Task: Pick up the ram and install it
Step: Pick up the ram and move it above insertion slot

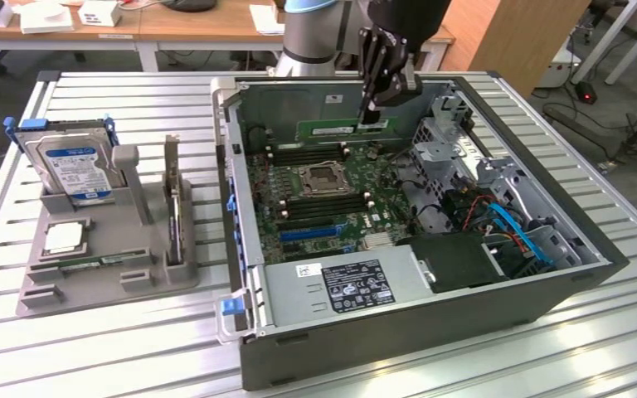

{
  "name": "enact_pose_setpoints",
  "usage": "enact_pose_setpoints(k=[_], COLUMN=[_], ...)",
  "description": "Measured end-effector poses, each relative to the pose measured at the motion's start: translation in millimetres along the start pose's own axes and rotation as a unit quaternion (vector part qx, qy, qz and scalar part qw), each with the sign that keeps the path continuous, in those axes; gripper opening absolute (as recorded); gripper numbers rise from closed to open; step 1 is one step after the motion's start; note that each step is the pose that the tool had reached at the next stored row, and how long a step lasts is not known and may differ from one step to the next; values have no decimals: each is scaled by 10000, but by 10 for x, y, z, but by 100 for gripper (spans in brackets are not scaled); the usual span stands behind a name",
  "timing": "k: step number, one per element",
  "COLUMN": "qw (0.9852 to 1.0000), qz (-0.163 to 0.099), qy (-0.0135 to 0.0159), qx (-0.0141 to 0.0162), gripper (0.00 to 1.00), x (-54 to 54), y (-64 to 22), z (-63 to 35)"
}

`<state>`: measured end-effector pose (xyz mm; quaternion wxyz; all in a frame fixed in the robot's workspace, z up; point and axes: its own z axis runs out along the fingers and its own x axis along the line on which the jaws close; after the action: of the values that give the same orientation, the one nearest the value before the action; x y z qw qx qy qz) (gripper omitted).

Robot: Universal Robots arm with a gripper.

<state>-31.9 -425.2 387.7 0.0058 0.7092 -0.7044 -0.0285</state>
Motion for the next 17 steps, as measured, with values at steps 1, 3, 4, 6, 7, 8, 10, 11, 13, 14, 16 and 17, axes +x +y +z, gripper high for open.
enact_pose_setpoints(k=[1,3,4,6,7,8,10,11,13,14,16,17], qw=[10000,10000,10000,10000,10000,10000,10000,10000,10000,10000,10000,10000], qz=[0,-2,-3,-3,-4,-4,-4,-4,-4,-4,-4,-4], qy=[-5,-28,-44,-71,-79,-82,-84,-84,-84,-84,-84,-84], qx=[0,1,2,4,4,4,4,4,4,4,4,4], gripper=[10,10,10,10,10,10,10,10,10,10,10,10], x=[0,1,1,2,2,3,4,4,5,5,6,7], y=[0,-1,-2,-3,-3,-4,-5,-6,-8,-8,-10,-10], z=[10,25,34,53,64,79,110,126,155,170,197,208])
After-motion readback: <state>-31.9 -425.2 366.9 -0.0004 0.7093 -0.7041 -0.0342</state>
